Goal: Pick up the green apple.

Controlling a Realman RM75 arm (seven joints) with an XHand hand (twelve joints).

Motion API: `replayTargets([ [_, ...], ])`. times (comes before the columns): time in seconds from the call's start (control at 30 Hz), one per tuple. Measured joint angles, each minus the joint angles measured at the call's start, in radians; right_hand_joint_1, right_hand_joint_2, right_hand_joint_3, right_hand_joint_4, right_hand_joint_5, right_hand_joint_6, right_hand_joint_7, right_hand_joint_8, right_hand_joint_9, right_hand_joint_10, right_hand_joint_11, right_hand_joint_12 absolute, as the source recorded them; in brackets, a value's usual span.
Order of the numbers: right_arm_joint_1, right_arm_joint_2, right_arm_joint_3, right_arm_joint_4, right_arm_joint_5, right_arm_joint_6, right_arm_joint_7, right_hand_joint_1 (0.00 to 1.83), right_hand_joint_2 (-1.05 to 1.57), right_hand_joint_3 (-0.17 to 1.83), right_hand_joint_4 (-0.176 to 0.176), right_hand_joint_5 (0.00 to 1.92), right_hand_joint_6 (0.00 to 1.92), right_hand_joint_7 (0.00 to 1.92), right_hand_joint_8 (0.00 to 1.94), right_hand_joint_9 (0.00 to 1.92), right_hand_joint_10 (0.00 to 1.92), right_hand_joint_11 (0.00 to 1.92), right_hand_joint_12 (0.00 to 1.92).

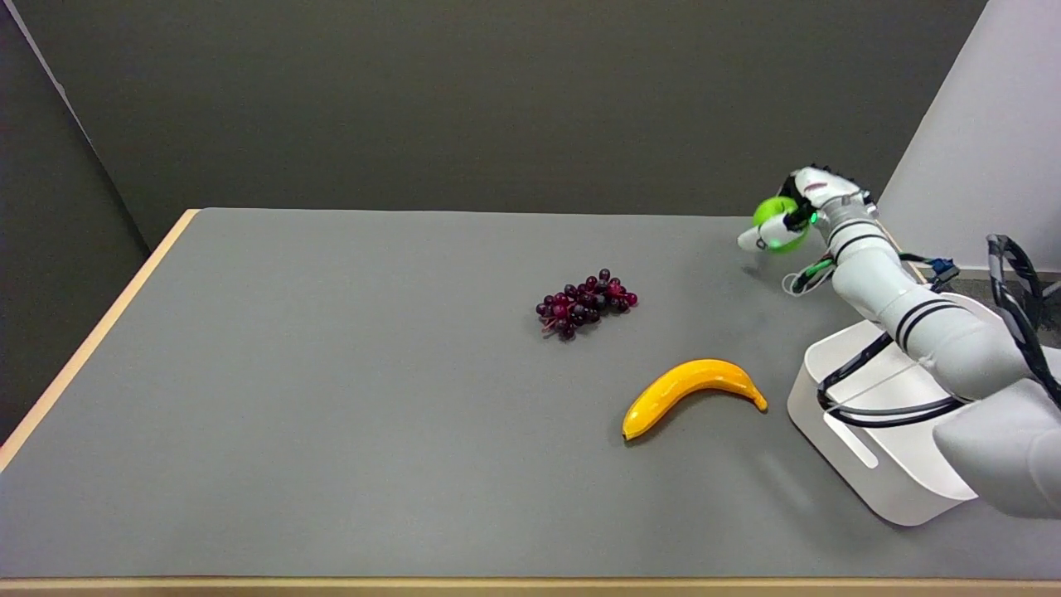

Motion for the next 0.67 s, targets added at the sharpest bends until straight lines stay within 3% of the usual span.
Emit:
replayTargets([
  [0.33, -0.145, 0.073, 0.089, 0.343, -0.014, 0.077, 0.053, 1.34, 1.13, 0.24, -0.141, 0.57, 1.48, 0.79, 1.34, 0.77, 1.57, 0.76, 1.92],
  [0.67, -0.517, 0.116, 0.324, 0.77, -0.056, 0.224, 0.086, 1.34, 1.1, 0.29, -0.143, 0.59, 1.47, 0.81, 1.33, 0.77, 1.56, 0.77, 1.92],
])
